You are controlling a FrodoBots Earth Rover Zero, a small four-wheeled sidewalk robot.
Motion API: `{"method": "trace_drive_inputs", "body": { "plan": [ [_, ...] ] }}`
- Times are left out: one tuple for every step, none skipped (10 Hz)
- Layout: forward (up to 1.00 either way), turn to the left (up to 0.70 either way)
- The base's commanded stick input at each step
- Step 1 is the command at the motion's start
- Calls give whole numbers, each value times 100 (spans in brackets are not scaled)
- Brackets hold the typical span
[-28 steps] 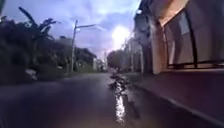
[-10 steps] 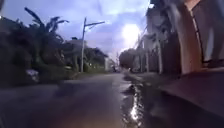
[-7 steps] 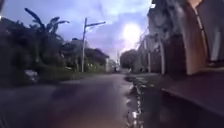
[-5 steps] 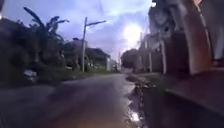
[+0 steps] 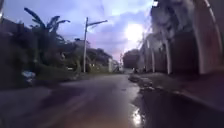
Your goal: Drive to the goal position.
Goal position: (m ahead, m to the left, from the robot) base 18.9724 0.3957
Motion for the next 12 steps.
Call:
{"method": "trace_drive_inputs", "body": {
  "plan": [
    [70, -32],
    [70, 0],
    [70, 0],
    [70, 0],
    [70, 0],
    [70, 0],
    [70, 0],
    [70, -5],
    [70, -17],
    [70, -30],
    [70, -35],
    [70, -35]
  ]
}}
